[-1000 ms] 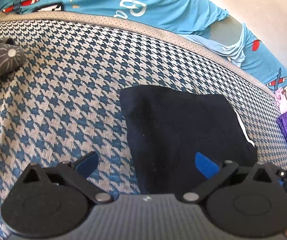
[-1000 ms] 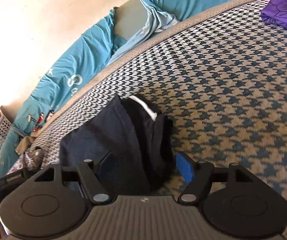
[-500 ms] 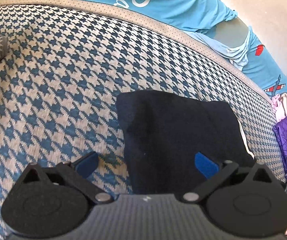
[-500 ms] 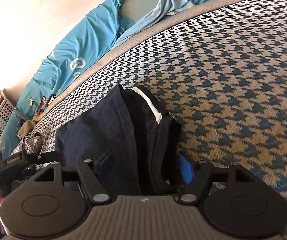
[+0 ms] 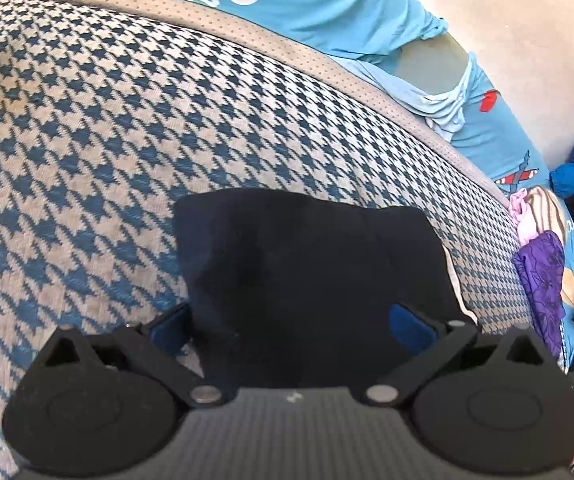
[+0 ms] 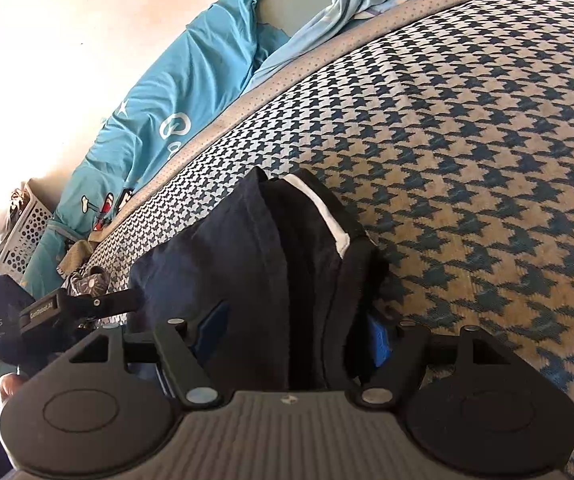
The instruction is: Fold clothes
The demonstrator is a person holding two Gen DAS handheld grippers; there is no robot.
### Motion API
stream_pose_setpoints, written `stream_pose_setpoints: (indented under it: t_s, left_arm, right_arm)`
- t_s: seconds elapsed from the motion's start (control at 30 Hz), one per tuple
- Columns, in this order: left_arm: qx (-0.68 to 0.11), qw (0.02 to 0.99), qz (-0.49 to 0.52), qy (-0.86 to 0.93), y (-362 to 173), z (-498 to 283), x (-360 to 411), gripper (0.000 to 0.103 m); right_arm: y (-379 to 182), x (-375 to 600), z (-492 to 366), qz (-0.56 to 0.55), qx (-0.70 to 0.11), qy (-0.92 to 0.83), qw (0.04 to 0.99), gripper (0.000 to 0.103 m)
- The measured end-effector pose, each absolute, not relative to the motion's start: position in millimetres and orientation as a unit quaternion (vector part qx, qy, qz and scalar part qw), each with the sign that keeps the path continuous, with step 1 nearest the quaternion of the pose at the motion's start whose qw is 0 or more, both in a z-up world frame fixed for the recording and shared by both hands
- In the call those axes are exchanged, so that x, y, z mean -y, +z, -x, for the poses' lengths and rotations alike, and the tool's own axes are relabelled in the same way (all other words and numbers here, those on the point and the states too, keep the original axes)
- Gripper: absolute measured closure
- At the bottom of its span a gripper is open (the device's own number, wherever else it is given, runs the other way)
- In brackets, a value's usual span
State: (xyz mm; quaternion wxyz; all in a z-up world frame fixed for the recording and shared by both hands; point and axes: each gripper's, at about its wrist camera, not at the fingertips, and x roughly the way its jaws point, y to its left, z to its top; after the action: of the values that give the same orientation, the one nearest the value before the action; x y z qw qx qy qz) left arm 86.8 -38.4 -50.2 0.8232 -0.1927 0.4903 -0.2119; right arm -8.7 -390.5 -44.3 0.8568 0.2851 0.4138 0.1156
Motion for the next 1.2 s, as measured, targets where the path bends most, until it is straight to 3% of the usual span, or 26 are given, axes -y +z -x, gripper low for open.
stream_pose_setpoints:
  t_s: [0.2, 0.53, 0.87, 1.2]
  left_arm:
    - [-0.486, 0.821, 0.193, -0.227, -54.3, -89.0, 44.9, 0.000]
    - [-0.480, 0.821, 0.180, -0.253, -55.1, -87.5, 59.1, 0.000]
    - [-0.488, 0.798, 0.225, -0.271, -56.3, -84.0, 39.9, 0.000]
    - [-0.484, 0.805, 0.206, -0.275, -60.7, -77.0, 35.9, 0.000]
  right_arm:
    - [-46.9, 381.8, 1.6, -0.273, -0.411, 0.127, 0.860, 0.034]
    - [-47.5, 367.6, -2.9, -0.242, -0.412, 0.139, 0.867, 0.052]
    - [-46.7, 365.1, -4.1, -0.235, -0.414, 0.137, 0.869, 0.052]
    - [-47.4, 371.0, -1.1, -0.250, -0.412, 0.135, 0.866, 0.052]
